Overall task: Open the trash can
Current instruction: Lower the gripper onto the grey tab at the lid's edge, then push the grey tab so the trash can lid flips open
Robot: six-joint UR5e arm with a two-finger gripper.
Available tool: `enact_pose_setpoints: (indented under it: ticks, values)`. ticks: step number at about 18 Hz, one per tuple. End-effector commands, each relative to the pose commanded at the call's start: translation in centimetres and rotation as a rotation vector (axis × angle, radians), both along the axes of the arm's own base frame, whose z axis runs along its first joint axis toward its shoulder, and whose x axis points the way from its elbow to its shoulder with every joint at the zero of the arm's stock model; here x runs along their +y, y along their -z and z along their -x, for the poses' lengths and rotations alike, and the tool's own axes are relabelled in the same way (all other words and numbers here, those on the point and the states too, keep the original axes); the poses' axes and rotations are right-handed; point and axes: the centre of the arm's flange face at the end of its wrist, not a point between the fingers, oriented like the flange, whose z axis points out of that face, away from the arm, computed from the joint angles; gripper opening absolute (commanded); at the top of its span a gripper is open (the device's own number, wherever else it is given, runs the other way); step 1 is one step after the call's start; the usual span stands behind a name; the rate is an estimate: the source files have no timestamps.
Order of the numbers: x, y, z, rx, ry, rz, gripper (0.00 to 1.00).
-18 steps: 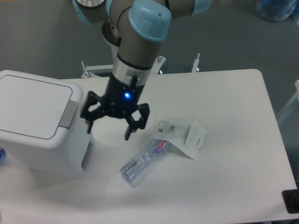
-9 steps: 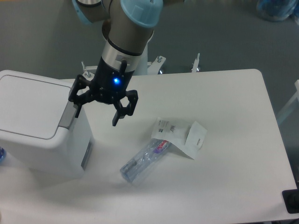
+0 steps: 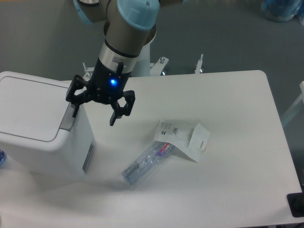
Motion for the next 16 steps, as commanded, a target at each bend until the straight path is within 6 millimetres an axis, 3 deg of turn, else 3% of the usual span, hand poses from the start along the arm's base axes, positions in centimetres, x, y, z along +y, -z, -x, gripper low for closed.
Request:
enact_pose_setpoints:
  ticks: [16]
  values:
    - [0.8,1.0,0.0,-0.007,0.008,0.013,1.00]
